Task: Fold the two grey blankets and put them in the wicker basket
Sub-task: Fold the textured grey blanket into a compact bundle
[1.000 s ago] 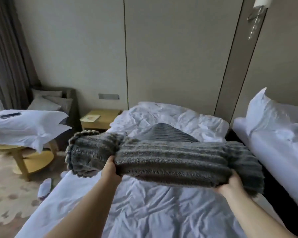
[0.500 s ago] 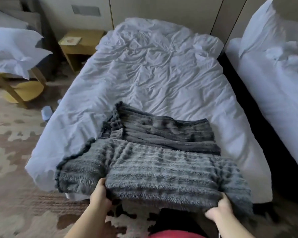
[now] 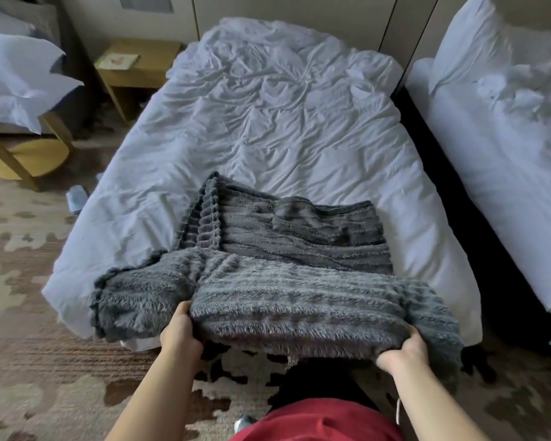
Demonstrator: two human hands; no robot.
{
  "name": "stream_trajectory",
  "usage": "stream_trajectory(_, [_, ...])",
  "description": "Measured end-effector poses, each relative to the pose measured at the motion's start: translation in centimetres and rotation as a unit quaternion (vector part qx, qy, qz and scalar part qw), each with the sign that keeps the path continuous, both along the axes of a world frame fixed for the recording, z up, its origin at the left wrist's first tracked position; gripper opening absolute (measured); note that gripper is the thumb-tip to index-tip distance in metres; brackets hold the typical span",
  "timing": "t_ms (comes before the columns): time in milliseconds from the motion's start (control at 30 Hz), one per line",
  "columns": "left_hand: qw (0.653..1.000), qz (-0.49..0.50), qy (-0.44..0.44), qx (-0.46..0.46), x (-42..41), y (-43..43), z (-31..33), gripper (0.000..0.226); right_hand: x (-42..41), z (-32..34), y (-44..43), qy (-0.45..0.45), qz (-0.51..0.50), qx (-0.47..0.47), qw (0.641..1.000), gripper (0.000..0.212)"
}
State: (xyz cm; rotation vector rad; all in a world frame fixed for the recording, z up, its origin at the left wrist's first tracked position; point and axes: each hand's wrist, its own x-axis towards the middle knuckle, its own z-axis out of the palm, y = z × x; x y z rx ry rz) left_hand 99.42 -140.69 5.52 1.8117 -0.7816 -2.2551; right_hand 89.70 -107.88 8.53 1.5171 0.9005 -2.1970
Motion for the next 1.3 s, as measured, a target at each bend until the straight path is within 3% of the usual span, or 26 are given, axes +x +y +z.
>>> stream_trajectory(133, [0.999,0.03,-0.004,-0.04,-3.4,-1.2,1.7,0.03,-3.8,1.5,-0.7,-0.049,-0.03,0.026,0.998,0.02])
stream_trajectory(267, [0.996,0.028,-0.029,-0.077,-7.9,-2.3,4.0,0.042,-8.6,2.8,-1.6,-0.075,-0.038,0.038,0.996,0.039])
stream_trajectory(467, [0.994,0.0,-0.064,-0.087,-16.2,-3.8,3.8,0.049,-16.6,2.2,-2.6,-0.087,0.034,0.056,0.994,0.06])
stream_trajectory(633, [0.987,-0.08,-0.048,-0.128,-24.4,-5.0,0.4,0.049,-24.6,-0.4,-3.4,-0.108,-0.005,0.036,0.994,0.045])
stream_trajectory(700, [0.962,-0.195,-0.077,-0.175,-27.1,-5.2,-1.7,0.065,-27.2,-2.4,-4.2,-0.116,0.026,0.056,0.991,0.048])
stream_trajectory(767, [0.896,-0.345,-0.141,-0.242,-29.3,-4.8,-3.6,0.078,-29.6,-4.3,-5.0,-0.127,0.069,0.082,0.986,0.051])
stream_trajectory(833, [0.816,-0.461,-0.194,-0.291,-31.0,-4.2,-4.9,0.076,-31.7,-6.1,-5.6,-0.145,0.102,0.118,0.977,0.049])
stream_trajectory(900, [0.77,-0.515,-0.235,-0.293,-32.7,-3.9,-5.6,0.069,-33.7,-7.4,-6.0,-0.162,0.128,0.177,0.962,0.041])
stream_trajectory(967, [0.752,-0.515,-0.278,-0.305,-34.2,-3.9,-5.8,0.054,-35.2,-8.4,-6.7,-0.15,0.151,0.284,0.935,0.025])
stream_trajectory(1033, [0.748,-0.483,-0.292,-0.349,-35.3,-3.9,-5.3,0.044,-36.2,-8.6,-7.9,-0.115,0.147,0.426,0.885,0.028])
stream_trajectory(1100, [0.743,-0.455,-0.255,-0.42,-36.6,-4.2,-4.6,0.037,-37.4,-8.2,-9.7,-0.015,0.172,0.508,0.844,0.026])
stream_trajectory(1200, [0.694,-0.475,-0.19,-0.507,-40.9,-5.8,-4.2,0.034,-41.1,-9.6,-12.7,0.125,0.377,0.48,0.782,0.011])
stream_trajectory(1267, [0.645,-0.527,-0.147,-0.534,-45.0,-7.4,-5.0,0.039,-44.2,-11.5,-14.3,0.163,0.547,0.447,0.689,0.012])
stream_trajectory(1300, [0.613,-0.57,-0.127,-0.533,-47.2,-8.2,-5.9,0.044,-45.6,-12.8,-15.0,0.171,0.623,0.439,0.625,0.02])
